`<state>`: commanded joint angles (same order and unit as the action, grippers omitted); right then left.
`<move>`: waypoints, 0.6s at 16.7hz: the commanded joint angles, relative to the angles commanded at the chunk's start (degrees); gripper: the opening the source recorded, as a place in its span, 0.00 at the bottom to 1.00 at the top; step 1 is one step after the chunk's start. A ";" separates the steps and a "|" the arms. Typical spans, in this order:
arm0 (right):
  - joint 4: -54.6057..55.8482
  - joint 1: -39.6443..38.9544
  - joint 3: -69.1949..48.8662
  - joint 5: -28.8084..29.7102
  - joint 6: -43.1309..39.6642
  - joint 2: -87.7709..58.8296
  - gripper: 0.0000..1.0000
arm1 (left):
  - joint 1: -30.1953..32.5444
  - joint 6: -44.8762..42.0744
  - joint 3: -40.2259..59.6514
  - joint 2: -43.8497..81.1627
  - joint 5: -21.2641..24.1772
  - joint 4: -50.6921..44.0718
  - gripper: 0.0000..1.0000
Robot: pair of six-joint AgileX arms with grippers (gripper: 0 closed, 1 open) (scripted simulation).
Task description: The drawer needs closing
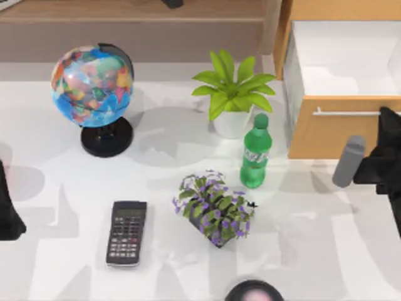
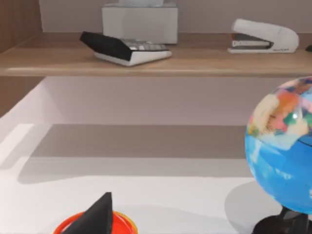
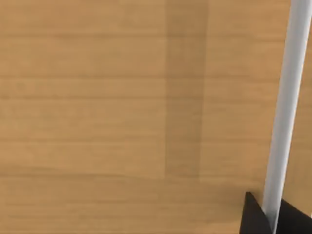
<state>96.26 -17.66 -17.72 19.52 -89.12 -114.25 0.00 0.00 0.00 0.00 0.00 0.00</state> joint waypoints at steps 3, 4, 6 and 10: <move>0.00 0.00 0.00 0.00 0.00 0.00 0.00 | 0.00 0.00 0.00 0.00 0.00 0.00 1.00; 0.00 0.00 0.00 0.00 0.00 0.00 0.00 | 0.00 0.00 0.00 0.00 0.00 0.00 1.00; -0.16 -0.08 0.08 0.03 0.18 -0.12 0.00 | 0.00 0.00 0.00 0.00 0.00 0.00 1.00; -2.18 0.74 -3.24 -0.92 0.15 -0.95 0.00 | 0.00 0.00 0.00 0.00 0.00 0.00 1.00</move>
<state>94.08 -16.92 -20.96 18.60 -88.97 -115.20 0.00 0.00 0.00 0.00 0.00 0.00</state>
